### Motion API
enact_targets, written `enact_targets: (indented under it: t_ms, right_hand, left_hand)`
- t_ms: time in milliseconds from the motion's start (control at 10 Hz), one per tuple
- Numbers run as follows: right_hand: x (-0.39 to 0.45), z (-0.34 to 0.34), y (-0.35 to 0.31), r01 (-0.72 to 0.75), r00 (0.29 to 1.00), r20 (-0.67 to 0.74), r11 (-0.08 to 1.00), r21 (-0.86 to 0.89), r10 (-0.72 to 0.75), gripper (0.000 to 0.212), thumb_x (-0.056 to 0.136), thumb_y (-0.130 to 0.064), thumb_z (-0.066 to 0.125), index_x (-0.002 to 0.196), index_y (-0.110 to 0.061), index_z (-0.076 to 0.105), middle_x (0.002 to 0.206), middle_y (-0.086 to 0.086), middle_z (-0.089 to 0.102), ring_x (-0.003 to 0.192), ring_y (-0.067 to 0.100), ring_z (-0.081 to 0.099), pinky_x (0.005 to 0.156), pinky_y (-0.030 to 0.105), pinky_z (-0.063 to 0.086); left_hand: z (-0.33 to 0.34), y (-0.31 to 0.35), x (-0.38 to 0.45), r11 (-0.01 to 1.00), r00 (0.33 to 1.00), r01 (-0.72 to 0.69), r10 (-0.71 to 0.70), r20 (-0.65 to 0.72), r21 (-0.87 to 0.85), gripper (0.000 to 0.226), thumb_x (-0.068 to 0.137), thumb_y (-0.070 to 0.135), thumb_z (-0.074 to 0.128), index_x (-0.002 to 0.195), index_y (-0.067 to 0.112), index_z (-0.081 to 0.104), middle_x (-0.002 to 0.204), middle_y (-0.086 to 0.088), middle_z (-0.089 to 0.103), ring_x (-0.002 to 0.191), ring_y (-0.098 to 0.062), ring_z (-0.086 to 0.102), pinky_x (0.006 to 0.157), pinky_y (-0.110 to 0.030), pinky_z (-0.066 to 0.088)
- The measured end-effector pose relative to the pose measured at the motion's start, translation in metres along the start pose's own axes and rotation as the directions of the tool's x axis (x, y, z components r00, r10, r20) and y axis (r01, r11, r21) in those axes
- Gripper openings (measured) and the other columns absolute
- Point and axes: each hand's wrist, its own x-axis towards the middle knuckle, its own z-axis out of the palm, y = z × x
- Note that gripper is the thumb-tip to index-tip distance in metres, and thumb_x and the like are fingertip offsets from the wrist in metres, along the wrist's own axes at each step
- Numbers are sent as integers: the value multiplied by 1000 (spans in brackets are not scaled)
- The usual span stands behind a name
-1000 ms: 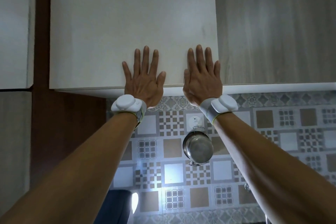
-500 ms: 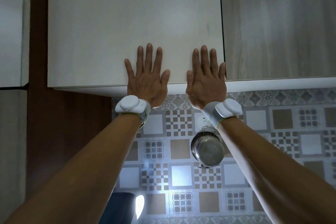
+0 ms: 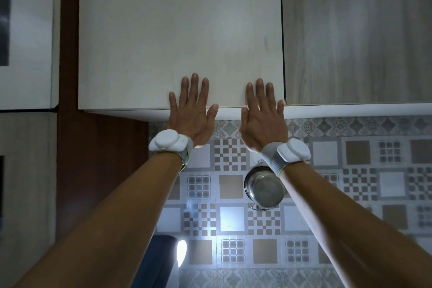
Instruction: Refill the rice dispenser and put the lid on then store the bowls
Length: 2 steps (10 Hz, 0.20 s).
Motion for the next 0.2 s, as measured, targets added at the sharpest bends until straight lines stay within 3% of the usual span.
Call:
enact_targets:
  t_ms: [200]
  right_hand:
    - [-26,-30,-13,-94,967,247,992,87,70,57,103,-42,19,156,-19,16,166,2,2,153,24,-1,121,54,12]
  left_hand:
    - [-36,3,-31,977,951,117,-58,304,-178,65,100,54,12,155,23,1,163,3,-10,151,-21,-10,120,-58,4]
